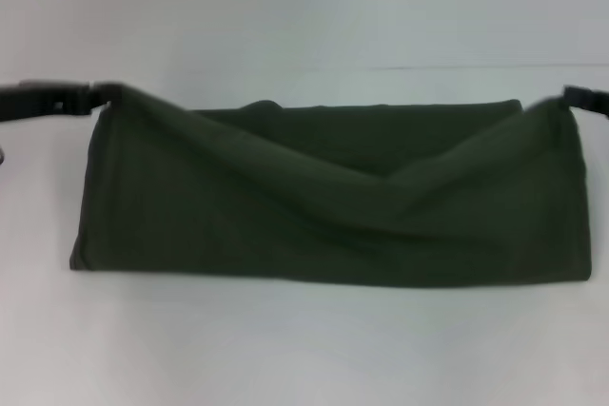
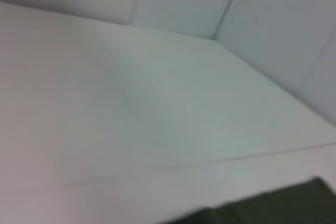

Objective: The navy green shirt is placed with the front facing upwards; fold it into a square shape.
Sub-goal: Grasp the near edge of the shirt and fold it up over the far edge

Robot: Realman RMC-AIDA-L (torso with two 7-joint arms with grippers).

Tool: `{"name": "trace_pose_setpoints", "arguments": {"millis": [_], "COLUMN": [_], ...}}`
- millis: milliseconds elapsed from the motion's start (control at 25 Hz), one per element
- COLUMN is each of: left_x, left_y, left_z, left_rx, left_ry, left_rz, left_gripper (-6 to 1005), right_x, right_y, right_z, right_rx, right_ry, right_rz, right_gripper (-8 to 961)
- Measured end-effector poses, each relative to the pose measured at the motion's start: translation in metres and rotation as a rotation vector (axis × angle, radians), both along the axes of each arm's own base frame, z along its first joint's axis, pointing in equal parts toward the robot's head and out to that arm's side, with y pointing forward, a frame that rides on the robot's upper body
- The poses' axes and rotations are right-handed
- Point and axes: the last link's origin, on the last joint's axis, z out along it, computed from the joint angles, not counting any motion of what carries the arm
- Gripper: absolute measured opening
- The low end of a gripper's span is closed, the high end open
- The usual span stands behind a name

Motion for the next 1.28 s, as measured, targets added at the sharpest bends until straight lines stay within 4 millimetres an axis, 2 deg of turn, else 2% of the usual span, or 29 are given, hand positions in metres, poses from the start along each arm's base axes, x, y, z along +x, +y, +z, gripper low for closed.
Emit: {"name": "trace_pose_setpoints", "arguments": {"millis": [200, 400, 680, 1040, 1280], "left_x": [0.008, 0.005, 0.000, 0.015, 0.016], "left_y": [0.031, 0.047, 0.058, 0.069, 0.074], "left_z": [-0.008, -0.011, -0.009, -0.004, -0.007], "left_rx": [0.085, 0.170, 0.258, 0.289, 0.309], "left_ry": [0.097, 0.163, 0.201, 0.227, 0.259], "left_rz": [0.026, 0.071, 0.113, 0.075, 0.080], "left_gripper": [1, 1, 0, 0, 0], "right_x": [-0.006, -0.005, 0.004, -0.003, -0.003], "right_y": [0.031, 0.046, 0.057, 0.065, 0.067], "right_z": [-0.024, -0.038, -0.037, -0.032, -0.034], "right_rx": [0.034, 0.081, 0.159, 0.180, 0.190], "right_ry": [-0.056, -0.093, -0.113, -0.115, -0.123], "right_rz": [-0.070, -0.135, -0.220, -0.217, -0.230], "right_gripper": [13, 14, 15, 16, 17]}}
